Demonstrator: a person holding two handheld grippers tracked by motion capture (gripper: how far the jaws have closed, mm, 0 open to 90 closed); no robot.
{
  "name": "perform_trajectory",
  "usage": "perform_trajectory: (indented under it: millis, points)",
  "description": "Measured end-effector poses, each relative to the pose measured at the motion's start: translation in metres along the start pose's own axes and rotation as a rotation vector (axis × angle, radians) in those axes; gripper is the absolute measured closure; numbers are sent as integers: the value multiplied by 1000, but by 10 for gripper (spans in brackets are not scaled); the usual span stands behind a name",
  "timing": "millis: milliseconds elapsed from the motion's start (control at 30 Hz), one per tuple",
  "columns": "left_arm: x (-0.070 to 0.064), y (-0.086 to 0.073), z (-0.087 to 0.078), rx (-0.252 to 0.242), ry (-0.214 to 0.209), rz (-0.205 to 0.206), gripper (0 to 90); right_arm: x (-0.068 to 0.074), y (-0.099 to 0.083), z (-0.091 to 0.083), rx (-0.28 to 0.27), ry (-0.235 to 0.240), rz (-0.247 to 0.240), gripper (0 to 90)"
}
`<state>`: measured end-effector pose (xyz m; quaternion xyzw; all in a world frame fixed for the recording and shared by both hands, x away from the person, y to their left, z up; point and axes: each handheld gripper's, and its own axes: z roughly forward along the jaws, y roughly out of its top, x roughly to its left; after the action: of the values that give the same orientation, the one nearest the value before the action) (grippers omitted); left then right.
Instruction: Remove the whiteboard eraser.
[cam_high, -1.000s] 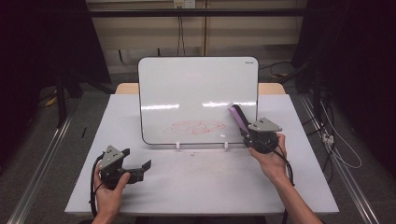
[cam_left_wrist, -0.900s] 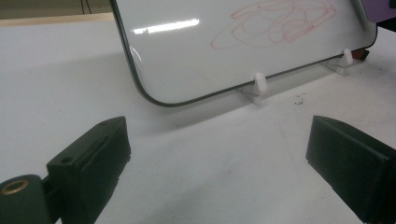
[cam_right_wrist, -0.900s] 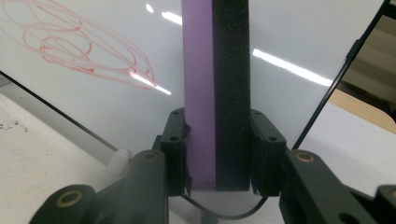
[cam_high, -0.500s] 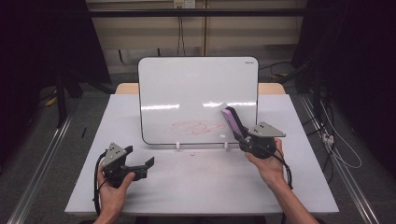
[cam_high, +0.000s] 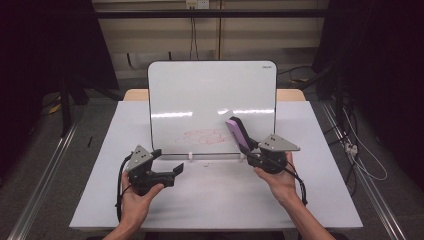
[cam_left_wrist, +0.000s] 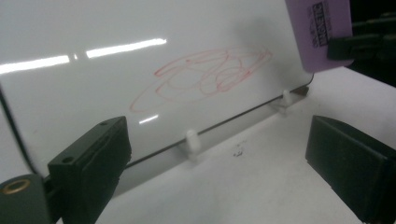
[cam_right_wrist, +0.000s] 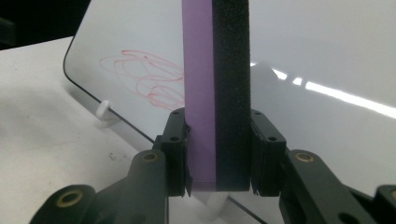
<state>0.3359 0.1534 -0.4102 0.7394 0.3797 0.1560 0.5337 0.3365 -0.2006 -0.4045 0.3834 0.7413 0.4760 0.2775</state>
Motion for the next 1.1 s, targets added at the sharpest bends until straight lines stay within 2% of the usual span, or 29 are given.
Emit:
perform_trajectory:
  millis: [100, 133, 267, 367, 433, 533, 633, 767, 900, 1100]
  points:
    - [-3, 3, 4, -6, -11, -14, 64, 4, -1, 2, 7, 8, -8, 643]
    - [-6, 6, 8, -10, -30, -22, 64, 6, -1, 2, 9, 17, 0, 643]
    - [-10, 9, 14, -27, -67, -58, 66, 11, -3, 5, -12, 54, 14, 643]
    - [-14, 12, 17, -44, -78, -66, 60, 16, -4, 6, -32, 82, 31, 643]
    - [-15, 14, 18, -62, -98, -59, 47, 20, -4, 8, -39, 83, 28, 643]
    - [-17, 19, 22, -78, -117, -81, 40, 24, -6, 10, -50, 89, 32, 643]
    - [-19, 23, 27, -86, -124, -70, 45, 28, -7, 12, -69, 111, 25, 643]
    - [-22, 26, 33, -95, -139, -77, 51, 34, -9, 14, -99, 140, 32, 643]
    - [-29, 27, 38, -108, -164, -78, 83, 38, -11, 17, -115, 163, 63, 643]
    - [-39, 28, 46, -140, -189, -87, 140, 44, -12, 18, -140, 177, 79, 643]
